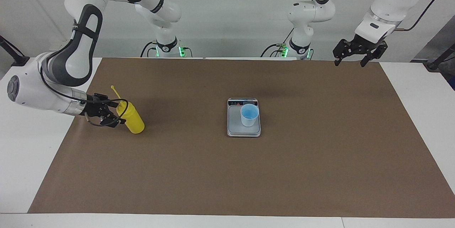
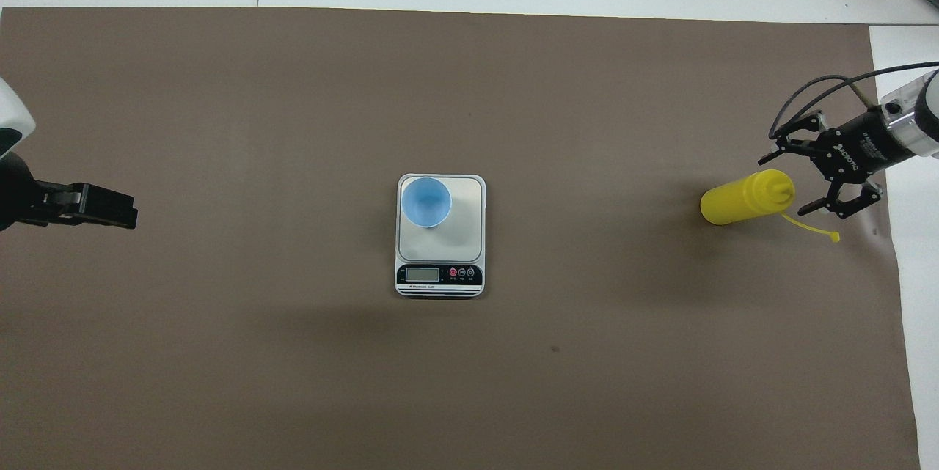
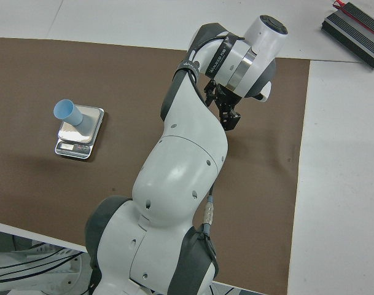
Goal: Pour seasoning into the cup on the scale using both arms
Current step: 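Open the right gripper and lift it off the bottle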
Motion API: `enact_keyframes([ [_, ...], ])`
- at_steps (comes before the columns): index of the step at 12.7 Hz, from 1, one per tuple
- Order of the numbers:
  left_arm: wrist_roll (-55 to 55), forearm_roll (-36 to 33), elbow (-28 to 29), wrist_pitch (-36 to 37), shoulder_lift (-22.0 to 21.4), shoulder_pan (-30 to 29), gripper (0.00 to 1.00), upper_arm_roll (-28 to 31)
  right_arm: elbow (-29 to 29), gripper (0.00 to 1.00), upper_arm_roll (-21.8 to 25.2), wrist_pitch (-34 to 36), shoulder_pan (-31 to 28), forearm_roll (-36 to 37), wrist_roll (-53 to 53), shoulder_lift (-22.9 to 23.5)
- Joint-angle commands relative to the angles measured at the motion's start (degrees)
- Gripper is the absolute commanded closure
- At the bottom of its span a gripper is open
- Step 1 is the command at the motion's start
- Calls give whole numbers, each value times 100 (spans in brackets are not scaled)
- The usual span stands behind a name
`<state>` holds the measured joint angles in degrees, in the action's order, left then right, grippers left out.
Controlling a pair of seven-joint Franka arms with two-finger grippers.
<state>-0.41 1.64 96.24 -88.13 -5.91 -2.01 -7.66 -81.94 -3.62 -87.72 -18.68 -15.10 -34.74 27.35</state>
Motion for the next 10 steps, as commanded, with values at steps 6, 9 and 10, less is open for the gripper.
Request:
enact_keyframes([
  [6,-55,47,105,-2,-112,-19,0,10,-190,0,-87,-554,293,849,1575,-801],
  [9,-55,47,105,-2,-112,-19,0,10,-182,0,-95,-562,767,1289,1611,-1117],
  [10,-55,47,97,-2,-112,-19,0,10,-182,0,-96,-580,917,1307,1620,-1222],
])
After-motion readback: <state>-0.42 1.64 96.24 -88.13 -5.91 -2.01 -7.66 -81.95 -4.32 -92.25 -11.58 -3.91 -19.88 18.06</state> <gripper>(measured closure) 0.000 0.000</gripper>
